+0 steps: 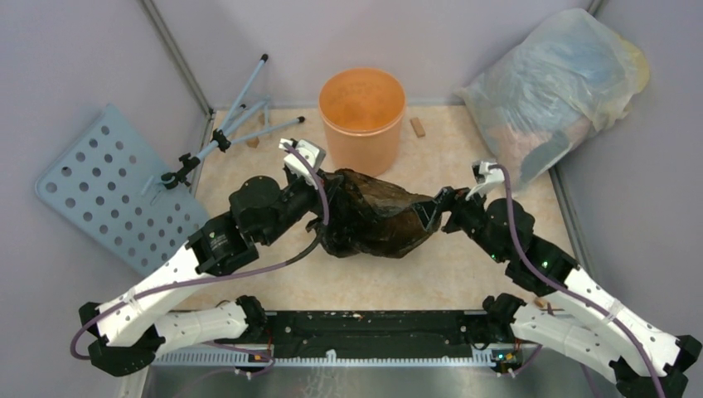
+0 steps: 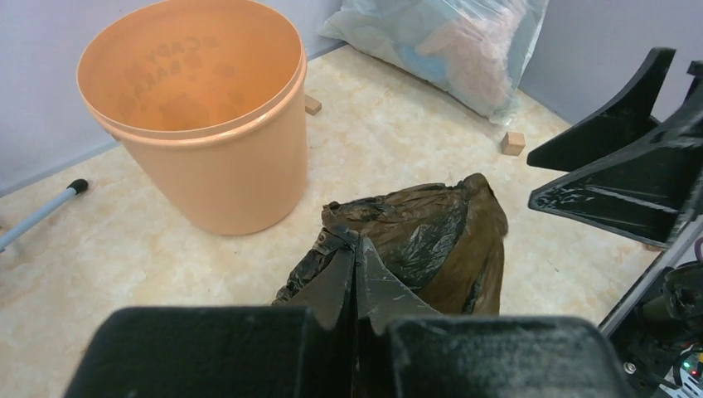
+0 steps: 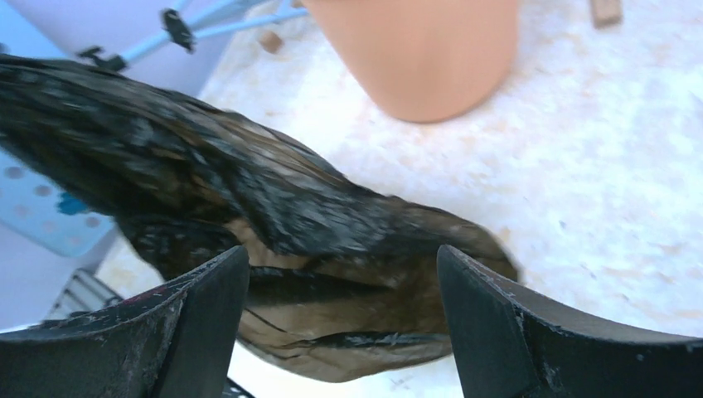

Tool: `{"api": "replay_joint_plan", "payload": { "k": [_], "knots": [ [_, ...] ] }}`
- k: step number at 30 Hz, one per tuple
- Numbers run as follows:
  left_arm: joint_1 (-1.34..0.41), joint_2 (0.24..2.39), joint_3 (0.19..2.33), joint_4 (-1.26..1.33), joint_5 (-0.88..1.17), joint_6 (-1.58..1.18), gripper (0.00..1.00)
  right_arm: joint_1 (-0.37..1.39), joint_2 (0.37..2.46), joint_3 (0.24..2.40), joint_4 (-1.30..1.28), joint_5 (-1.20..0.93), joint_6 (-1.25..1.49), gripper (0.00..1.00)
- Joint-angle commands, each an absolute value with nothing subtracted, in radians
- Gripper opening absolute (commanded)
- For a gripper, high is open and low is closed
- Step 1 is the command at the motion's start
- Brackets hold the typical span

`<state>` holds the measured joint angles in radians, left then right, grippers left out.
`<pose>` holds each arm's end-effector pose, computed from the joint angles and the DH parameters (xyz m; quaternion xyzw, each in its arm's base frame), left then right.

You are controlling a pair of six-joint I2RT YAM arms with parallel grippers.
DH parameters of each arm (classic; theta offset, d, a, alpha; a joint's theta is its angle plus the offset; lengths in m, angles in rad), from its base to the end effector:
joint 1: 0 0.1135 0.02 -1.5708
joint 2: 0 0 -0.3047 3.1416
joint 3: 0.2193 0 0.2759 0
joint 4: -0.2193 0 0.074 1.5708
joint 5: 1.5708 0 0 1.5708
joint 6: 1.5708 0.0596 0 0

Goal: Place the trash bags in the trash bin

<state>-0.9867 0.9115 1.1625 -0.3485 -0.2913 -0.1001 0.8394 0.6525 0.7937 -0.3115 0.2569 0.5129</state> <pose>0.1300 -0.1656 0.4666 0.2263 0.7039 -0.2517 0.6245 0.1220 0.1133 0.3735 -0.0418 0.7617 0.3235 0.5598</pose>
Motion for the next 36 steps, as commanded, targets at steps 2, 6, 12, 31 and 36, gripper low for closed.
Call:
{"api": "replay_joint_plan", "payload": {
  "k": [2,6,12,31,36],
  "knots": [
    [-0.986,0.872,1.167,-0.311,-0.302,-0.084,0.00,0.835,0.707,0.780,-0.436,0.391,0.488,0.83],
    [-0.986,0.864,1.161,-0.314,-0.278,-0.083,0.00,0.835,0.720,0.705,-0.396,0.419,0.507,0.85],
    [-0.986,0.856,1.150,-0.309,-0.273,-0.089,0.00,0.834,0.735,0.620,-0.293,0.407,0.527,0.78],
    [-0.986,0.832,1.149,-0.311,-0.257,-0.097,0.00,0.620,0.996,0.491,0.121,0.109,0.514,0.77],
    [-0.986,0.819,1.151,-0.317,-0.238,-0.100,0.00,0.528,1.127,0.523,0.214,-0.063,0.541,0.78]
  ]
}}
